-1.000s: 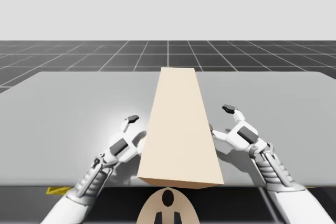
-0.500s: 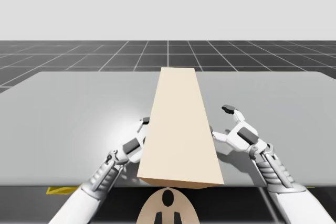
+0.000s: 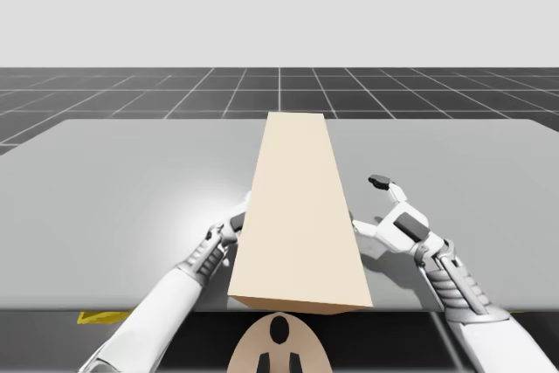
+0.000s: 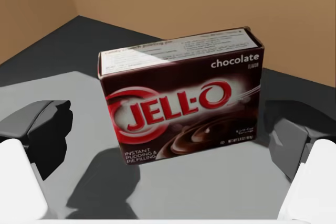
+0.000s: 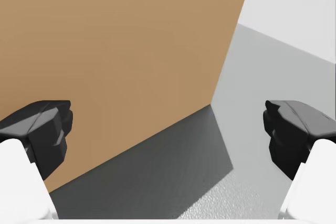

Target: Retrieve the object from inside the box.

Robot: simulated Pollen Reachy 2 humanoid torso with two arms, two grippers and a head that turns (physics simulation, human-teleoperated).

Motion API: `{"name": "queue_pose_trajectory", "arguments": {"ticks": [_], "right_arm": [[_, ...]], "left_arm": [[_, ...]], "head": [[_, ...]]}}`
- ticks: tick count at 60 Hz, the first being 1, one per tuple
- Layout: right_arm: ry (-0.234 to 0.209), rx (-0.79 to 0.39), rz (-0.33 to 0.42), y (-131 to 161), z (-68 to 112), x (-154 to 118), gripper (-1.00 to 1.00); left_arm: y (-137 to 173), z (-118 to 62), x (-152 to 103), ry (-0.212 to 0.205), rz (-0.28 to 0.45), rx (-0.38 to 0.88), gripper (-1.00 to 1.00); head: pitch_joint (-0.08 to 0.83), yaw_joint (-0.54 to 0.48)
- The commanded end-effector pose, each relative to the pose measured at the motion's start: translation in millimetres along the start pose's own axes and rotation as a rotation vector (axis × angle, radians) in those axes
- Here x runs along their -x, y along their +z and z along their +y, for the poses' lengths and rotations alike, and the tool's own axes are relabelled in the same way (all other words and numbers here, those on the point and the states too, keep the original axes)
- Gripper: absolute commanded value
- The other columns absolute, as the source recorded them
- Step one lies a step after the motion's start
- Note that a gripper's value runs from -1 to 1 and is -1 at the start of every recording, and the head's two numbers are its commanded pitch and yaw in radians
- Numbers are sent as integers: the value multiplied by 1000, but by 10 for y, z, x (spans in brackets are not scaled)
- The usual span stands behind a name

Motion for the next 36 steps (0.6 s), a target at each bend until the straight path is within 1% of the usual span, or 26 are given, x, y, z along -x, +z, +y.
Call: {"name": "queue_pose_trajectory", "arguments": {"ticks": [1, 14, 17, 23, 25, 27, 31, 34, 36], "right_arm": [[3, 2, -2, 13, -1, -11, -1000], [4, -2, -6, 26, 0, -25, -1000], [4, -3, -7, 27, 0, -25, -1000], [5, -6, -9, 29, 0, -28, -1000], [6, -7, -9, 29, 0, -27, -1000], [7, -8, -9, 30, 0, -27, -1000], [8, -11, -12, 32, -2, -29, -1000], [10, -12, -12, 31, -3, -29, -1000], [11, -14, -13, 29, -2, -29, -1000]], "left_arm": [[-313, -158, -27, 46, -25, 71, -1000], [-486, -137, -53, 55, -25, 114, -1000], [-514, -128, -53, 52, -22, 120, -1000], [-578, -127, -57, 64, -16, 163, -1000], [-599, -132, -61, 74, -14, 192, -1000], [-629, -136, -64, 70, -8, 212, -1000], [-665, -138, -72, 79, -4, 245, -1000], [-694, -145, -75, 71, 0, 258, -1000], [-718, -157, -77, 76, 2, 274, -1000]], "head": [[7, 6], [11, -2], [11, -2], [8, -4], [7, -5], [6, -7], [4, -9], [4, -11], [4, -12]]}}
